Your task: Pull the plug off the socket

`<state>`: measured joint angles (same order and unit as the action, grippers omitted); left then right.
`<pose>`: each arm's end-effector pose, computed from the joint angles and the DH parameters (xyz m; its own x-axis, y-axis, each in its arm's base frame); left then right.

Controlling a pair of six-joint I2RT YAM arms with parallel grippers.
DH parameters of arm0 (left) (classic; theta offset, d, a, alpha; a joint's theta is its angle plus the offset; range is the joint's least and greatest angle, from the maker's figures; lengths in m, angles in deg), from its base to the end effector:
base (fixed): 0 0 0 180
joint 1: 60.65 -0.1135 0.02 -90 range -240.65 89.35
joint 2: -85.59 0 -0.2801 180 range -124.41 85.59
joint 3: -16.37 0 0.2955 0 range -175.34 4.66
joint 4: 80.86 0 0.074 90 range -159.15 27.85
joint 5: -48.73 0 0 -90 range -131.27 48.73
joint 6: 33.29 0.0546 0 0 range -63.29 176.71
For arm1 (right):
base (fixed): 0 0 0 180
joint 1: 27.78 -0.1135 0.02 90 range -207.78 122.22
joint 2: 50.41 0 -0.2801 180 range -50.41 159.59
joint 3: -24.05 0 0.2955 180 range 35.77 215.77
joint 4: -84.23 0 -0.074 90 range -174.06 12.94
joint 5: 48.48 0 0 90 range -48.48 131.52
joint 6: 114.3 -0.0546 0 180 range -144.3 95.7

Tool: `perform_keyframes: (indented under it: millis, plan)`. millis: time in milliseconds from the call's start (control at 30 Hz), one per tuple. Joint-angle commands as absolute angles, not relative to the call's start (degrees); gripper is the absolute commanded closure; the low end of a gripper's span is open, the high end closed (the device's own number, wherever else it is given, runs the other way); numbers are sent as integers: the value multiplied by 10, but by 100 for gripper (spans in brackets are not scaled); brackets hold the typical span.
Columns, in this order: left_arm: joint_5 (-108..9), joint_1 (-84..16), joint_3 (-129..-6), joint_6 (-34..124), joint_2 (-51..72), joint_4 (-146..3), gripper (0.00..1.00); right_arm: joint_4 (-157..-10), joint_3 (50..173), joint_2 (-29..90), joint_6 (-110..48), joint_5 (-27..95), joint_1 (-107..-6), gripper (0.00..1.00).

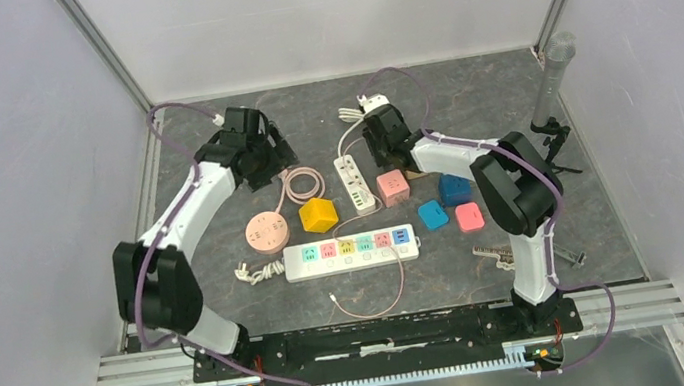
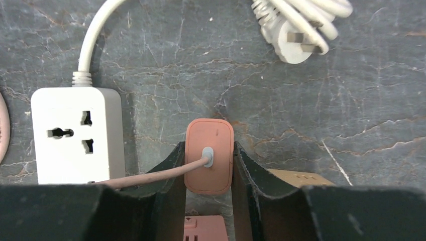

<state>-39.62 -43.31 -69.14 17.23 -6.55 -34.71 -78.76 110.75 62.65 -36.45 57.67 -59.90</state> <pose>0.3840 -0.1182 0.2569 -0.7656 -0.4268 -0.4815 -0.2662 0.8914 -0.3669 0.4200 0.2458 0.1532 -0.6400 -0.1631 -0.7509 -0.2094 0.9772 -0.0337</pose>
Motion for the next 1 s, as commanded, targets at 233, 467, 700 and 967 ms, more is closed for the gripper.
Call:
perform_keyframes:
  millis: [233,467,700,967]
  plan:
    - [-330,-430,-651,188,123,-267,0,-769,1145,614,-354,543,-594,42]
    - [-333,-430,-624,206,235,-217,0,-765,1109,547,-349,546,-594,38]
    - [-341,-430,-607,241,364,-198,0,-764,1036,412,-343,550,-594,38]
    - [-315,-430,-590,273,527,-191,0,-806,869,102,-331,528,-601,32]
